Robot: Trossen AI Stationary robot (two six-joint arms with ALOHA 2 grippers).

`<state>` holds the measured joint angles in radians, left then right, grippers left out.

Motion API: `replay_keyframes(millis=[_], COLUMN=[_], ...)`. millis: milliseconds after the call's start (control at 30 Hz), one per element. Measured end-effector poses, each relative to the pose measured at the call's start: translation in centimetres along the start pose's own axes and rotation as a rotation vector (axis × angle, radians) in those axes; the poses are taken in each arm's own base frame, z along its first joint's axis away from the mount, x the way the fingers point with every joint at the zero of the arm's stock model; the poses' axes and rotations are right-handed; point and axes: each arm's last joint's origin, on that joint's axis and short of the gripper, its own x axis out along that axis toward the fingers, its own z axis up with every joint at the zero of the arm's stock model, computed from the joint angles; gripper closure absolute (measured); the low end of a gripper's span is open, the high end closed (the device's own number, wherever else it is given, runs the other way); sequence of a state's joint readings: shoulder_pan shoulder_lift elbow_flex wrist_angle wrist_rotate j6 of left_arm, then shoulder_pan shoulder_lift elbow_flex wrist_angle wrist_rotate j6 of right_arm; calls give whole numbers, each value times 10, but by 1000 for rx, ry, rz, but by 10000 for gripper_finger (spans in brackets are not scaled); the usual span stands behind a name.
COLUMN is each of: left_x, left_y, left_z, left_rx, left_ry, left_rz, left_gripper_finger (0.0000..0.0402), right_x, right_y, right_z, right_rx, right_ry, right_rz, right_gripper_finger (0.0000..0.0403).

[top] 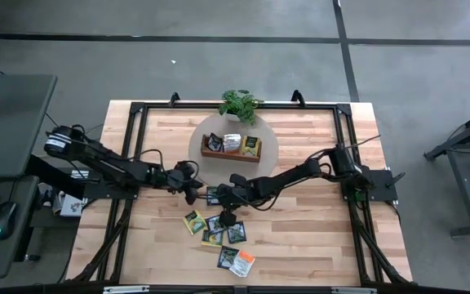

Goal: Pick & Place Tea
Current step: Put the purple tea bag into the left section of the wooden organizer

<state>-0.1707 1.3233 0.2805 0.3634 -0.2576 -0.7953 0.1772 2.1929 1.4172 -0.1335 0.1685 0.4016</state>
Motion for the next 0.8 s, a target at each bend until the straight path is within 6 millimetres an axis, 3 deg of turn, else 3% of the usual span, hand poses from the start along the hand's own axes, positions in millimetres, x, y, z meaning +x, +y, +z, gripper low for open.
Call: replay_keyframes(millis=[200, 467, 800], left_x=[4, 4, 7], left_y=[-2, -1, 0], left_z=[0, 0, -2], left_rx=[-83, -330, -492], left_ry=[-8, -2, 6], left_rz=[-27, -22, -13], left_gripper_finger=[312, 193, 178], right_x=[0, 0, 0], right_y=[0, 2, 2], right_z=[0, -2, -2], right_rx=[-1, -12, -15], right_ry=[3, 5, 2], right_rz=[0, 2, -5], right_gripper_finger=[403, 403, 403])
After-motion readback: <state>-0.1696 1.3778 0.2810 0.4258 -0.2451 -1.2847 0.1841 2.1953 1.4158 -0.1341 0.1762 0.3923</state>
